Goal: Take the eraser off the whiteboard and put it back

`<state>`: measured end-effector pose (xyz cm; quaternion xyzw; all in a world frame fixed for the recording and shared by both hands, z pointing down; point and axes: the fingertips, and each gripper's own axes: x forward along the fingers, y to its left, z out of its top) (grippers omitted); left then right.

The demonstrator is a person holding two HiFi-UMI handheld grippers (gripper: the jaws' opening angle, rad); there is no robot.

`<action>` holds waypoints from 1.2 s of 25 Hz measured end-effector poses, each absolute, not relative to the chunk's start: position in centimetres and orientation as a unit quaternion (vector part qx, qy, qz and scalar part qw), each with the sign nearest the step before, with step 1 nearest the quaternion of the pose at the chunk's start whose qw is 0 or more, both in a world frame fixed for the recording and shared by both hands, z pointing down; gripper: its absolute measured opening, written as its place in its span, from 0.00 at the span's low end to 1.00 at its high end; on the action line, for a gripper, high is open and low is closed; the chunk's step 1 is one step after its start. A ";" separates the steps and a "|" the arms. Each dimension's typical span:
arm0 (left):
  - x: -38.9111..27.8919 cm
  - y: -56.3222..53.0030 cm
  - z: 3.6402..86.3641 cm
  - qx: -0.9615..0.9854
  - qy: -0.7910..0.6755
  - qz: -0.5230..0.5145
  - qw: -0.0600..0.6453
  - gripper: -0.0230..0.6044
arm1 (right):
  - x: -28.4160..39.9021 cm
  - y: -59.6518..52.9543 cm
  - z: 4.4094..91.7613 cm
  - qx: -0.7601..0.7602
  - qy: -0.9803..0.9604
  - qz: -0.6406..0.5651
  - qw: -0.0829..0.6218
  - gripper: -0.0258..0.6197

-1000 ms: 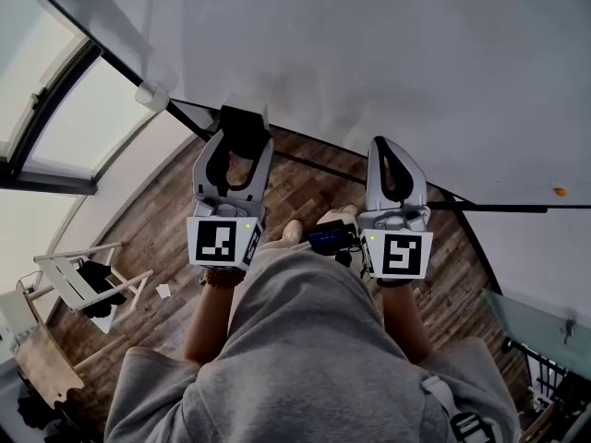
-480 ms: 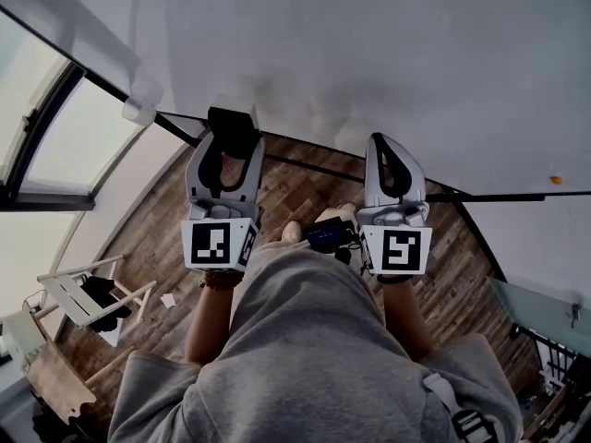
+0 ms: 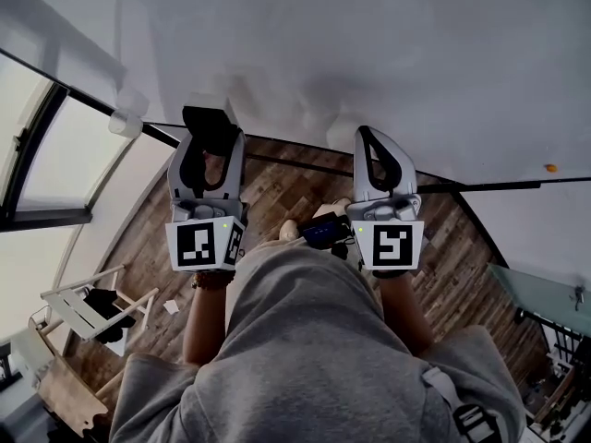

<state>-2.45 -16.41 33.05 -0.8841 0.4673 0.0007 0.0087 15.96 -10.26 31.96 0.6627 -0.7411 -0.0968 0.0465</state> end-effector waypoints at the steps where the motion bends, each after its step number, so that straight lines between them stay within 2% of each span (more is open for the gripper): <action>1: -2.2 -16.5 33.0 -0.885 0.466 0.001 0.009 0.41 | 16.1 -10.4 31.9 0.662 -0.741 -0.101 0.048 0.06; 30: -0.1 -19.0 33.8 -0.893 0.450 0.005 -0.001 0.41 | 17.1 -12.1 31.6 0.664 -0.736 -0.118 0.058 0.06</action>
